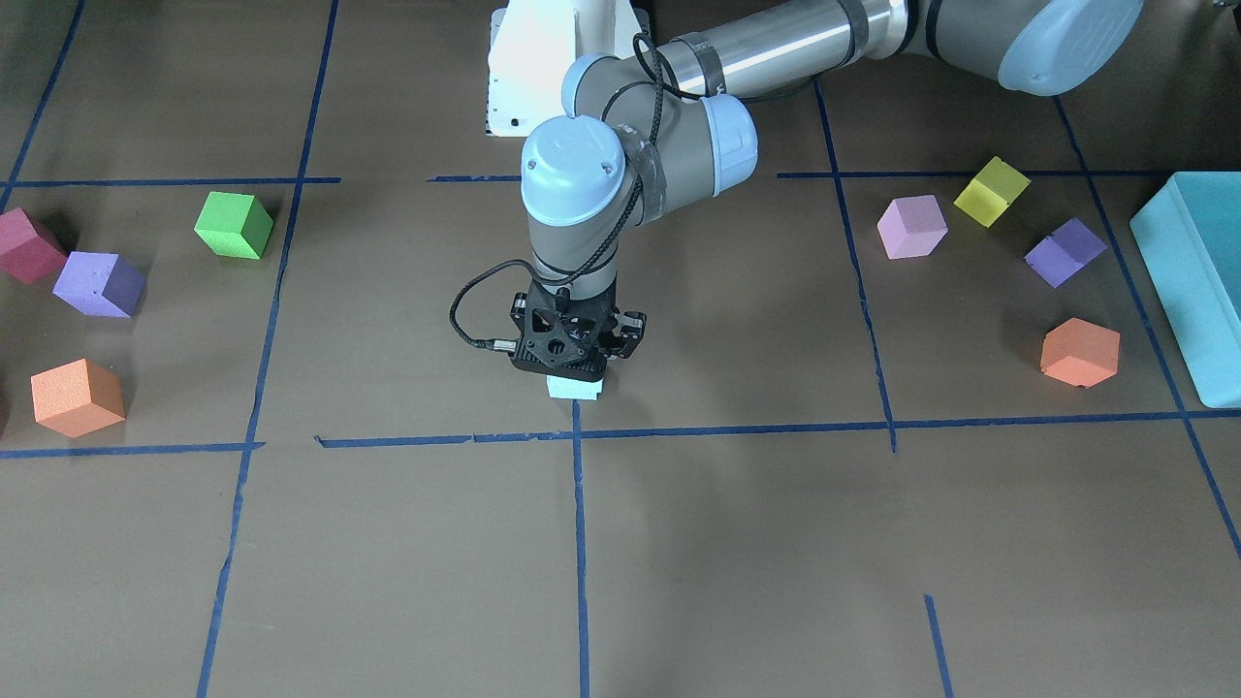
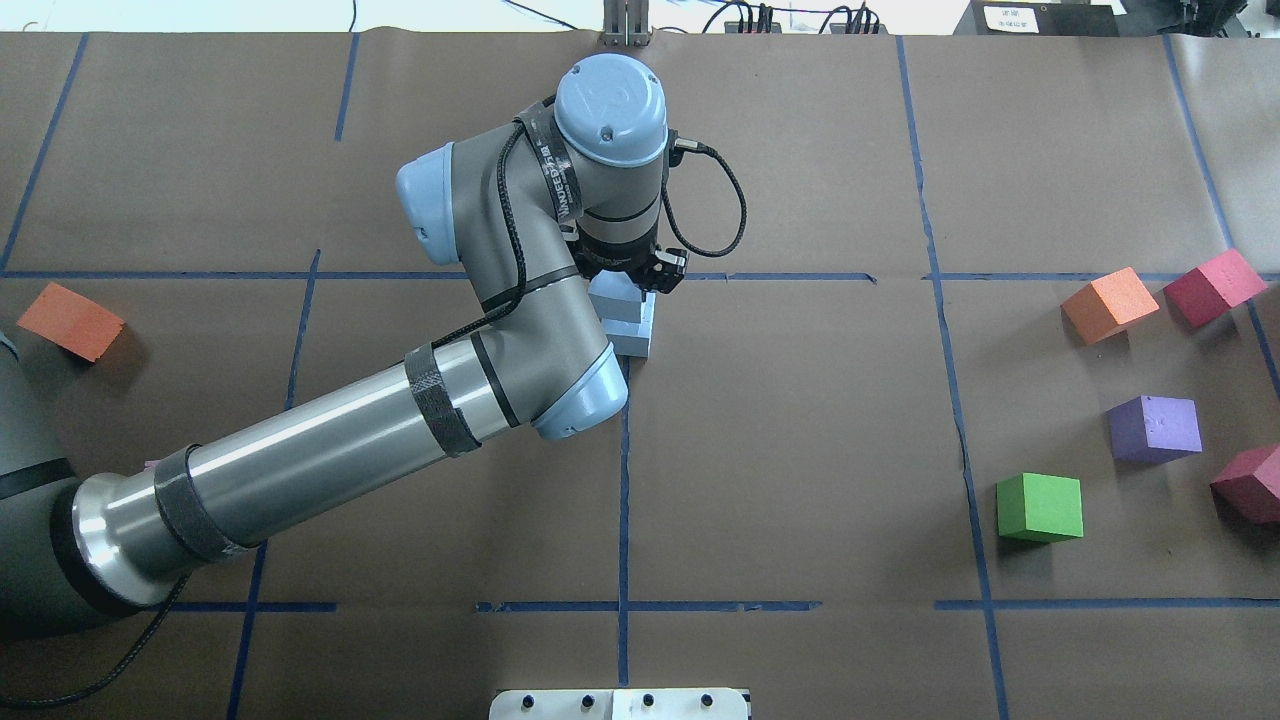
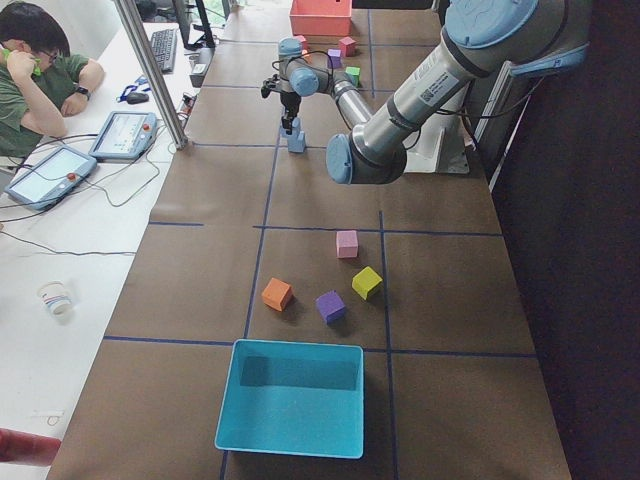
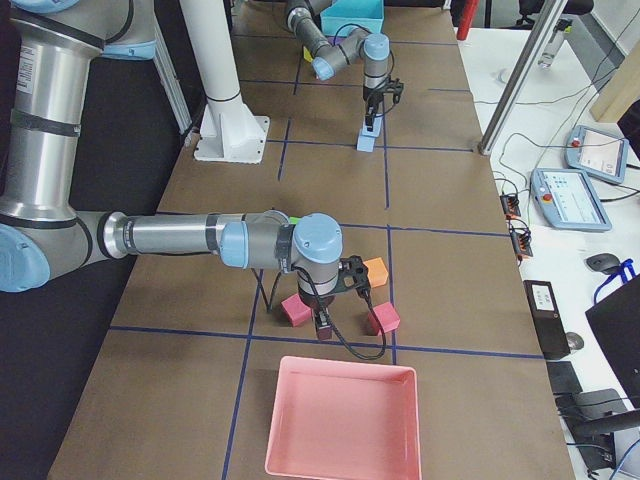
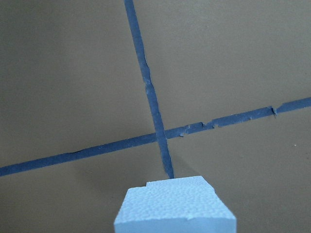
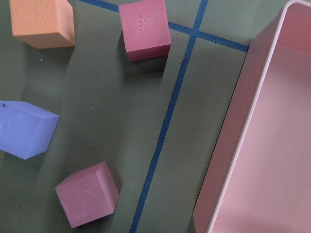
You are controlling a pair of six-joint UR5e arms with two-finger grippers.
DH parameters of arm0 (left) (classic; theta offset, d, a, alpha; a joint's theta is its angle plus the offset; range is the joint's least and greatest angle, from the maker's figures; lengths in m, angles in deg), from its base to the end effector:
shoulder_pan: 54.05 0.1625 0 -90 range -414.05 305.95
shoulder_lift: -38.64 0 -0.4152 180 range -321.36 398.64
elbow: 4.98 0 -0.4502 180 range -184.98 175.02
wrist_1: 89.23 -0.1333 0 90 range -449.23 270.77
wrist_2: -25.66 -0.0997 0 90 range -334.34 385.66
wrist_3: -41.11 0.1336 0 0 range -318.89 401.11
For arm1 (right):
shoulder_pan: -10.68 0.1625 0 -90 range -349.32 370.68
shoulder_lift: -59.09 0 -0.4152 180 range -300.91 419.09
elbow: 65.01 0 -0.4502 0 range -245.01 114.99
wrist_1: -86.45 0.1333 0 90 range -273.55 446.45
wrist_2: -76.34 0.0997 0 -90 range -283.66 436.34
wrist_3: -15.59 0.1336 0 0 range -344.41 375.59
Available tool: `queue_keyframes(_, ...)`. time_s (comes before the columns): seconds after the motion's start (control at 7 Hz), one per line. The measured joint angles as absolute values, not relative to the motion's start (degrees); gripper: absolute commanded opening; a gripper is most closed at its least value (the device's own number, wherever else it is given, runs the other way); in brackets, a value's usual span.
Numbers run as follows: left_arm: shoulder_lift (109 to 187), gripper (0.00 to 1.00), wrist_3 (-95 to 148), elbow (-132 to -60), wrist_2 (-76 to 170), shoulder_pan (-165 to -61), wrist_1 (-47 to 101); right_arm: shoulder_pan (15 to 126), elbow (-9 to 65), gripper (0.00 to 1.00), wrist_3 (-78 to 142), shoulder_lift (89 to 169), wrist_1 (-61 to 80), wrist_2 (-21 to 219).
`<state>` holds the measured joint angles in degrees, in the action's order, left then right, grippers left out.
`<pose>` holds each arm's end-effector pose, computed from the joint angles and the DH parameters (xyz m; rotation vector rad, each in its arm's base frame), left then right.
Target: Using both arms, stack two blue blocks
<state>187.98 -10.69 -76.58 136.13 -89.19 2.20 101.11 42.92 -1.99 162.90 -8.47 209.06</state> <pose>0.6495 -0.5631 0.1045 0.1636 0.7908 0.1825 0.0460 -0.4479 0.6329 0.1039 -0.7410 -0.2801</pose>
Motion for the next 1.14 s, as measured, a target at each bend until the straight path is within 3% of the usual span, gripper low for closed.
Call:
queue_keyframes(0.43,188.37,0.55,-11.24,-76.28,136.57,-88.99,2.07,101.12,42.92,1.0,-1.99,162.89,-8.47,209.06)
queue_keyframes(0.57,188.37,0.7,-11.33,-76.26,136.63,-88.93,1.92,101.12,42.92,1.0,-1.99,162.86,-8.47,209.06)
queue_keyframes(0.71,188.35,0.96,-11.4,-76.26,136.65,-88.81,1.86,101.12,42.92,1.0,-1.99,162.83,-8.47,209.06)
queue_keyframes(1.14,188.19,1.0,-11.49,-76.34,136.51,-88.46,2.21,101.12,42.87,1.0,-1.93,162.67,-8.47,209.06)
